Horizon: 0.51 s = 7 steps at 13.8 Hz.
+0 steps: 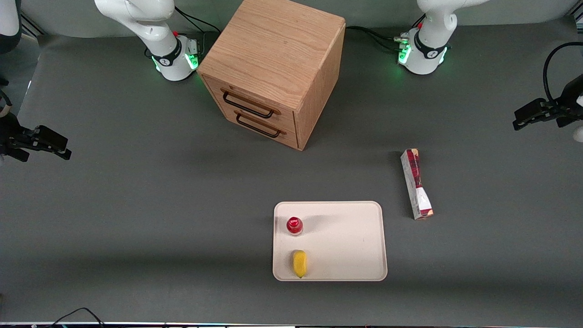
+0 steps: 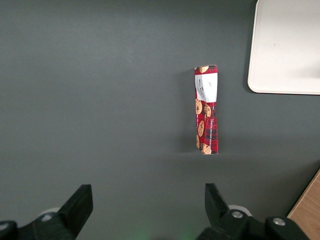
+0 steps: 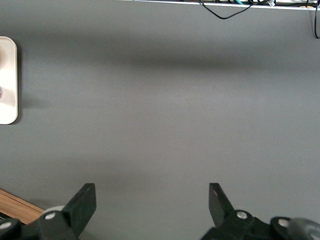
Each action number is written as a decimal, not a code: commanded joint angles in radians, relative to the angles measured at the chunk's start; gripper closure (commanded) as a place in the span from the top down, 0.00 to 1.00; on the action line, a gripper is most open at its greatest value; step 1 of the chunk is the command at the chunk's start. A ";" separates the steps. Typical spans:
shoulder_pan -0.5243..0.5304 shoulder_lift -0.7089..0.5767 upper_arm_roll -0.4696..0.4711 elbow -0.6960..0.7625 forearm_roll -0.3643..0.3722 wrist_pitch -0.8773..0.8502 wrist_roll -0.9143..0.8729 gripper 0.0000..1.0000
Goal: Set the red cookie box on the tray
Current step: 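Move the left gripper down over the red plaid cookie box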
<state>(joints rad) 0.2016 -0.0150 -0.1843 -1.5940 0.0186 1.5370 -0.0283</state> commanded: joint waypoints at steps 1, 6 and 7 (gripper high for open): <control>0.010 -0.007 -0.007 -0.001 0.000 0.003 0.019 1.00; -0.059 0.085 -0.015 -0.032 -0.008 0.090 -0.005 1.00; -0.073 0.113 -0.021 -0.049 -0.011 0.141 -0.036 1.00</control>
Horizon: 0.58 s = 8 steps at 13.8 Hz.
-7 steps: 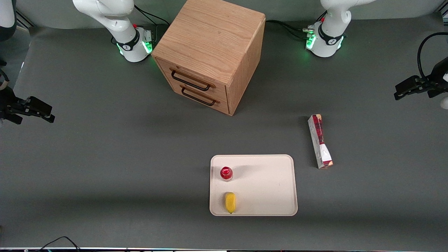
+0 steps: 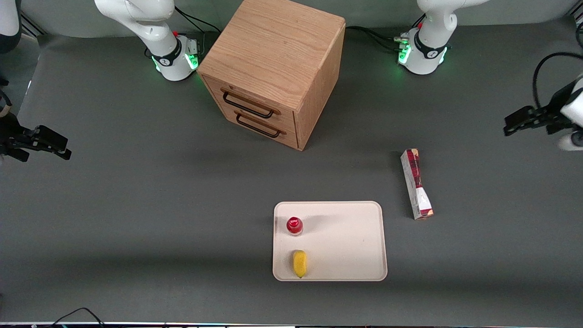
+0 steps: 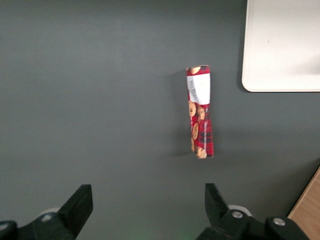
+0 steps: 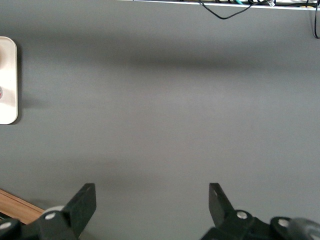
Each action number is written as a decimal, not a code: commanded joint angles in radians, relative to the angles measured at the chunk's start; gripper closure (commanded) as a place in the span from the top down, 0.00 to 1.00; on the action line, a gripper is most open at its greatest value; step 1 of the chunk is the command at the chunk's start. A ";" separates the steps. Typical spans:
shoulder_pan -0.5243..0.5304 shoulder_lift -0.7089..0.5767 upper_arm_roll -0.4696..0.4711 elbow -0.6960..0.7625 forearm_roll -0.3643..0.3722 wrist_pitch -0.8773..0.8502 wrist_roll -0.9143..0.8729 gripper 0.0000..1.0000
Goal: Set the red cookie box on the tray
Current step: 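Move the left gripper down over the red plaid cookie box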
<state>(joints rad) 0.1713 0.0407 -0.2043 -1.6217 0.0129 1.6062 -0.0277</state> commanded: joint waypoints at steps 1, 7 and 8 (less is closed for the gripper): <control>-0.050 0.083 -0.015 -0.044 -0.004 0.128 -0.078 1.00; -0.113 0.226 -0.026 -0.219 0.055 0.486 -0.233 1.00; -0.113 0.228 -0.026 -0.271 0.071 0.530 -0.247 1.00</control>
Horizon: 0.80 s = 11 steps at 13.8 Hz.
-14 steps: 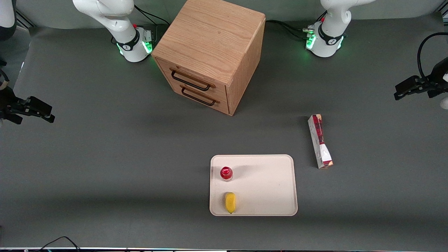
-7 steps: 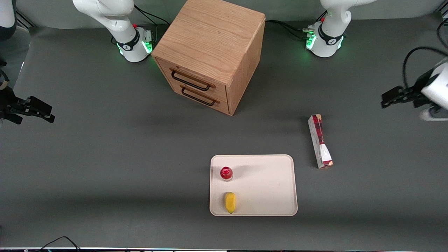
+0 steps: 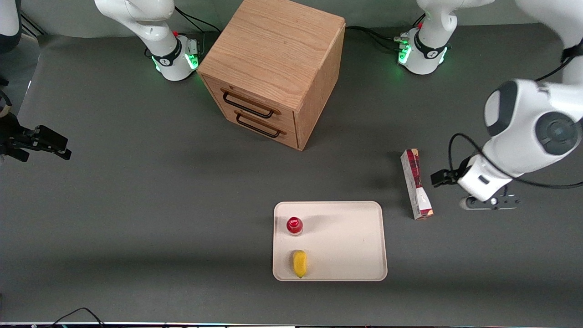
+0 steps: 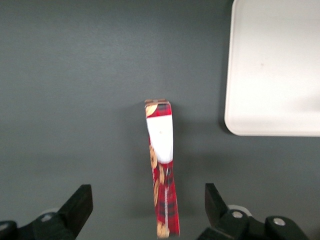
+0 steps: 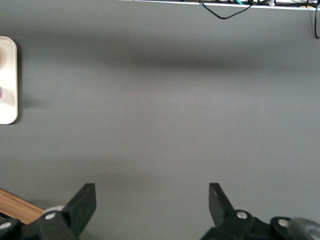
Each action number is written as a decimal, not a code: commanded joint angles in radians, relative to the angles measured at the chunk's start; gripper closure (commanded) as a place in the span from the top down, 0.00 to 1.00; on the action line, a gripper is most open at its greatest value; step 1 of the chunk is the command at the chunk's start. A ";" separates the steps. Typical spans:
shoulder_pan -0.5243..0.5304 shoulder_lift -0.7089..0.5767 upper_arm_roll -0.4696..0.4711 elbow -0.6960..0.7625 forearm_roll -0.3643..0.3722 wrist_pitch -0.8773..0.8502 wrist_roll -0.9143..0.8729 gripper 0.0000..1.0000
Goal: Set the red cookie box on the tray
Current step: 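Move the left gripper down over the red plaid cookie box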
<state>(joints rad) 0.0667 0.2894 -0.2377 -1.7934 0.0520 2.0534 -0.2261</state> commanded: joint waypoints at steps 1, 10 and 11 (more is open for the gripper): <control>-0.008 -0.018 0.008 -0.137 0.041 0.128 -0.067 1.00; -0.036 0.079 0.008 -0.336 0.049 0.438 -0.265 0.95; -0.036 0.085 0.008 -0.340 0.052 0.447 -0.266 0.71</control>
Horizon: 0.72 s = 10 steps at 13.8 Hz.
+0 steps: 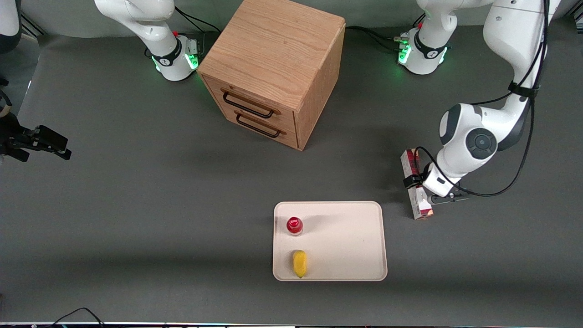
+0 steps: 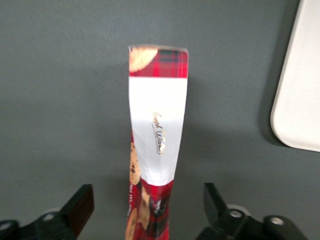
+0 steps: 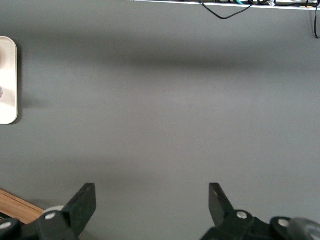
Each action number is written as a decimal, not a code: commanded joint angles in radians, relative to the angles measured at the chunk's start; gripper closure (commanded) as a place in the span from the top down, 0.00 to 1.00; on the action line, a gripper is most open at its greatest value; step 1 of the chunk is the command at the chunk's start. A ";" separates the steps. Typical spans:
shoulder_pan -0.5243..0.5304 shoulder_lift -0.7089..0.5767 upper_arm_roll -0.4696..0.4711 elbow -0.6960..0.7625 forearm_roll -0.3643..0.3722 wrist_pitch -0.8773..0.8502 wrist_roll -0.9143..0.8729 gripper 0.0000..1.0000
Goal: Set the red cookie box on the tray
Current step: 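Close the left gripper on the cookie box and lift it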
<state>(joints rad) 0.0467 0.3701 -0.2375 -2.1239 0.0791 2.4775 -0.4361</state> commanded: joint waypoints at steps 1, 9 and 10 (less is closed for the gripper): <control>-0.016 0.012 0.007 -0.016 0.025 0.041 -0.058 0.44; -0.013 0.016 0.007 -0.011 0.091 0.035 -0.038 0.00; -0.010 0.006 0.006 -0.001 0.102 0.026 -0.036 0.00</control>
<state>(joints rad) 0.0416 0.4033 -0.2367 -2.1244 0.1450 2.5081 -0.4636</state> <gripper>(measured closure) 0.952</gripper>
